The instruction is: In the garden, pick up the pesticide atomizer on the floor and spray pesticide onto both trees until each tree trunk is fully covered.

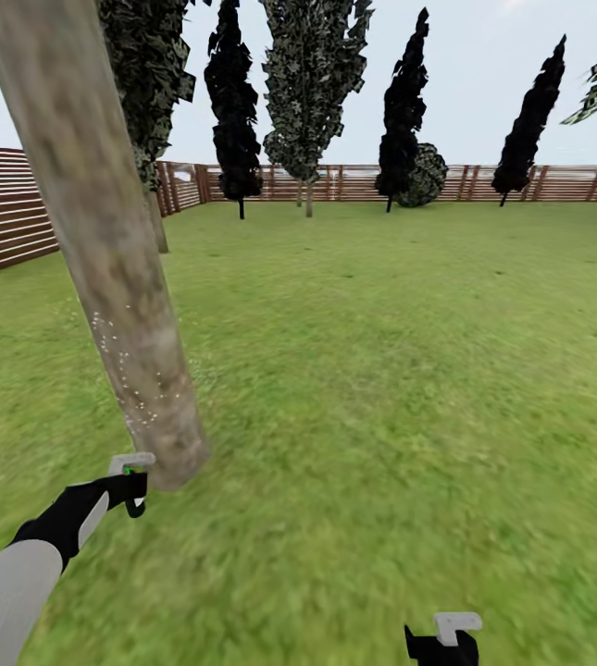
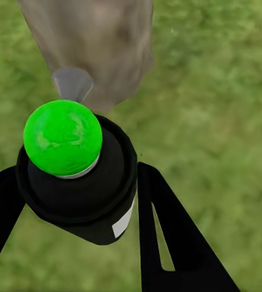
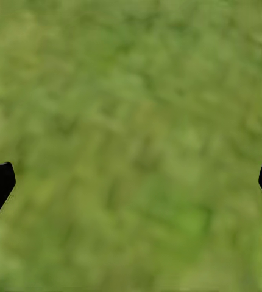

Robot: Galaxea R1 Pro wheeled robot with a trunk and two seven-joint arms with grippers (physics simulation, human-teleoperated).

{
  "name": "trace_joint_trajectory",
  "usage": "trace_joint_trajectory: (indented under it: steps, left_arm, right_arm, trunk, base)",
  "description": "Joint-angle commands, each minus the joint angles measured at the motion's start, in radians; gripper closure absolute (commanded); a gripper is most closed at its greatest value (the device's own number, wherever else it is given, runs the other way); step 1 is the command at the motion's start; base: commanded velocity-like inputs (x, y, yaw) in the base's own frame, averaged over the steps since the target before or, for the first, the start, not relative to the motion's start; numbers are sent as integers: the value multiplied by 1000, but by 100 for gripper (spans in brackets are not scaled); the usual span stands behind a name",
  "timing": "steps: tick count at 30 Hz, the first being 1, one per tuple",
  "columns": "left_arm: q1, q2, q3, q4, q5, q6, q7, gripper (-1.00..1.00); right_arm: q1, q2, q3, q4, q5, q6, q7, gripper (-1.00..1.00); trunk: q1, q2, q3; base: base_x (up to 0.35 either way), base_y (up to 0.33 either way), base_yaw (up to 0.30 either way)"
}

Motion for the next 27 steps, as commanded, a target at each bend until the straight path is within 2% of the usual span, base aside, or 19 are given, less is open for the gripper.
trace_joint_trajectory:
  steps: [1,12,18,22,27]
  left_arm:
    - [0,-1,0,1,1,-1,0,100]
    - [0,-4,-1,2,5,-1,-2,100]
    - [0,-4,-1,2,5,0,-2,100]
    - [0,-4,-1,2,5,1,-2,100]
    - [0,-4,-1,2,5,1,-2,100]
  right_arm:
    - [0,0,0,0,0,0,0,-100]
    - [0,0,0,0,0,0,0,-100]
    - [0,1,0,0,0,0,0,-100]
    - [0,12,0,0,1,0,0,-100]
    - [0,14,0,0,2,0,0,-100]
  trunk:
    - [0,0,0]
    - [0,0,0]
    - [0,0,0]
    - [0,0,0]
    - [0,0,0]
  base:
    - [233,-195,275]
    - [207,-210,61]
    - [128,-249,236]
    - [89,-266,277]
    - [88,-266,65]
